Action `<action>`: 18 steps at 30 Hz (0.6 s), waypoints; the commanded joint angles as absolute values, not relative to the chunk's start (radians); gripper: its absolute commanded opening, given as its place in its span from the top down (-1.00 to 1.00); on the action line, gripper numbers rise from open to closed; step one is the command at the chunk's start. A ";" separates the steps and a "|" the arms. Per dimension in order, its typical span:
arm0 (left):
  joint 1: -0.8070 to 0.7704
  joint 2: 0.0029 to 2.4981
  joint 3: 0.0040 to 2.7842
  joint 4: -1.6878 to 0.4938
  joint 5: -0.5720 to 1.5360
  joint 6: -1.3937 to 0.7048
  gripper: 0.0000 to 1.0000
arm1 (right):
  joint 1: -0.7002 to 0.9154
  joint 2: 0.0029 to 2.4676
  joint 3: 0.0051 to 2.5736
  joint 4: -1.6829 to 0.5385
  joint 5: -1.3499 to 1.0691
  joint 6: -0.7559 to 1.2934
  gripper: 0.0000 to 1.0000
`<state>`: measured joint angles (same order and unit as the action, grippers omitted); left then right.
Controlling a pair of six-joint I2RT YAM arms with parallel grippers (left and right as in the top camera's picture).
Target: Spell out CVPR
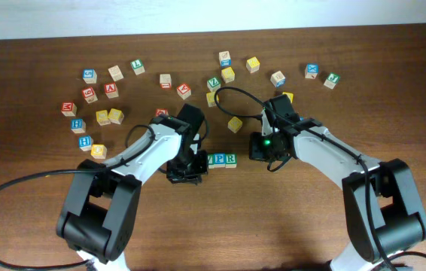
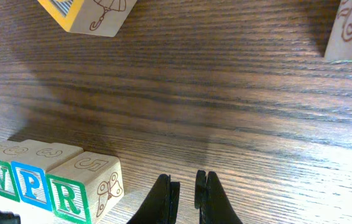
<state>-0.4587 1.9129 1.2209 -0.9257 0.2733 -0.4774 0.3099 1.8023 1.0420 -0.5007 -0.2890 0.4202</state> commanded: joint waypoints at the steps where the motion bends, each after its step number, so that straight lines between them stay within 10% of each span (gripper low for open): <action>1: -0.468 1.898 1.205 -0.906 0.208 -0.531 1.00 | 0.309 1.809 1.037 -0.501 -0.281 0.427 0.89; 18: -0.497 1.897 1.192 -0.820 0.191 -0.548 1.00 | 0.309 1.810 1.037 -0.502 -0.281 0.427 0.90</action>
